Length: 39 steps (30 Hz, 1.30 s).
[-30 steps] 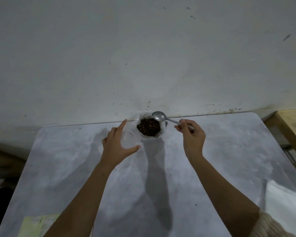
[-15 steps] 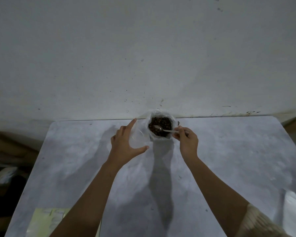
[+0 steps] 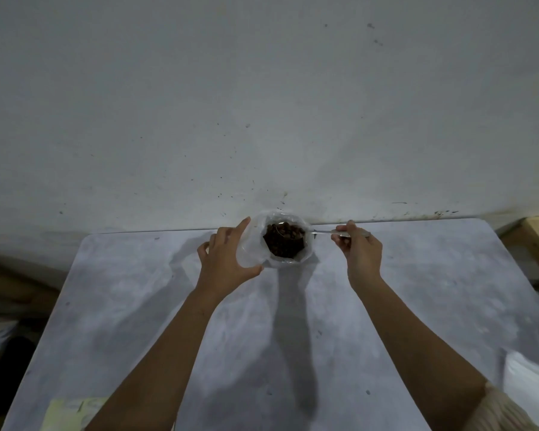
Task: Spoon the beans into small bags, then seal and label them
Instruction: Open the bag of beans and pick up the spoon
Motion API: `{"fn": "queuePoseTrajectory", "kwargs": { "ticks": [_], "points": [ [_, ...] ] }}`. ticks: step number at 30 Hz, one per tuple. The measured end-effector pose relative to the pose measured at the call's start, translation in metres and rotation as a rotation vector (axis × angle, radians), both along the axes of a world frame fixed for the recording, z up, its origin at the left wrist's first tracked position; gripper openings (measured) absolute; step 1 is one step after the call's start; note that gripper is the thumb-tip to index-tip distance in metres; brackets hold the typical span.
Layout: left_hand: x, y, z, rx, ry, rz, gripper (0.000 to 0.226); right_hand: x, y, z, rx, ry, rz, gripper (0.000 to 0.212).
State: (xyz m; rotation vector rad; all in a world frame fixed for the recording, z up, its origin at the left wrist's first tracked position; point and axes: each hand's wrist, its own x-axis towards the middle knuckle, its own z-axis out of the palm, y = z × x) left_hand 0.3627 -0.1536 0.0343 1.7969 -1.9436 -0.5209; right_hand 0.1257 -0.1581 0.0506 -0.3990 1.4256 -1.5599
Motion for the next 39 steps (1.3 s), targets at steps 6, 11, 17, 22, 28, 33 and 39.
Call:
{"fn": "queuePoseTrajectory", "kwargs": {
  "ticks": [6, 11, 17, 22, 28, 33, 39],
  "points": [
    [-0.021, -0.014, 0.009, 0.051, 0.001, -0.062, 0.094, 0.005, -0.002, 0.033, -0.149, 0.181, 0.212, 0.023],
    [-0.023, -0.02, 0.011, 0.043, 0.03, -0.073, 0.095, 0.016, -0.003, 0.041, -0.231, 0.393, 0.345, 0.019],
    [0.003, -0.017, 0.002, 0.071, 0.026, 0.004, 0.097, 0.002, -0.004, 0.01, -0.154, 0.37, 0.149, 0.021],
    [0.012, -0.014, -0.007, 0.098, 0.075, 0.007, 0.097, 0.021, 0.001, -0.024, -0.059, 0.561, 0.275, 0.016],
    [0.017, -0.014, -0.013, 0.115, 0.107, -0.011, 0.095, 0.035, -0.001, -0.042, 0.086, 0.344, 0.2, 0.024],
    [0.018, -0.015, -0.016, 0.107, 0.085, -0.027, 0.095, 0.03, -0.008, -0.038, 0.128, 0.203, 0.126, 0.028],
    [0.013, -0.016, -0.01, 0.077, 0.049, -0.034, 0.094, 0.017, -0.012, -0.023, 0.087, 0.119, 0.044, 0.032]
  ]
}}
